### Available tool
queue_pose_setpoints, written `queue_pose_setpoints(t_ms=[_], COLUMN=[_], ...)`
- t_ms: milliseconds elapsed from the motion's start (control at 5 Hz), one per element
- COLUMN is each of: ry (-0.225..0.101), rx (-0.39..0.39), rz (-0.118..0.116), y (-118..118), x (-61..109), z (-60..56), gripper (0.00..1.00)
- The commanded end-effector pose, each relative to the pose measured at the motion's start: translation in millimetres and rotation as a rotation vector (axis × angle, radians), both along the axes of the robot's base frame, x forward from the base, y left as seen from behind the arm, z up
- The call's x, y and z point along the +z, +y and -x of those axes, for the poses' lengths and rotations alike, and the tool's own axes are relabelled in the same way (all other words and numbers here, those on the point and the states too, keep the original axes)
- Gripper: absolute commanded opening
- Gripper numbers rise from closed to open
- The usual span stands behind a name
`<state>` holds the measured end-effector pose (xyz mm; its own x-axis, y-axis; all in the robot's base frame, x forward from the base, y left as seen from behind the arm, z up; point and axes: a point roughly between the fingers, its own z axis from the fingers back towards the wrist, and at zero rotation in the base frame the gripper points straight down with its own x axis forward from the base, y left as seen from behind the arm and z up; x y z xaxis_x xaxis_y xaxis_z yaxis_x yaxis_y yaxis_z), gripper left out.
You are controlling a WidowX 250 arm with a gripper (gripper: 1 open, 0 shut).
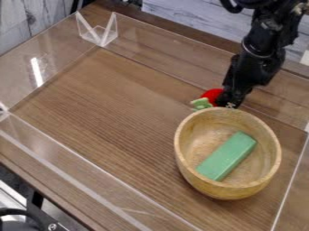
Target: Move the red object to the left side of the table
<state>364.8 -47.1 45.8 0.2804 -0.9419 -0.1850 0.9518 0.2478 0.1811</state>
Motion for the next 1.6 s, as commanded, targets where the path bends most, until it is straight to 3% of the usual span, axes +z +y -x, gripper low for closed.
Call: queue_pose_setpoints(t_ms=[0, 400, 600, 800, 1000, 1200, 1400], ry=[-0.089, -0.12, -0.141, -0.208, -0.274, -0.288, -0.295], rx=[-0.018, 0.169, 0.088, 0.104, 0.159, 0.188, 0.234], rz=[0.013, 0.011, 0.026, -0.017, -0.064, -0.071, -0.081], y=[-11.4, -9.5, -9.4, -6.0, 16.7, 33.7, 53.0], x=[18.7, 23.5, 25.9, 59.4, 90.8, 94.2, 88.7], z=[-12.0, -13.1, -10.8, -2.7, 6.5, 16.2, 1.8], gripper=[0.0, 0.0, 0.0, 0.0, 0.0, 0.0, 0.0])
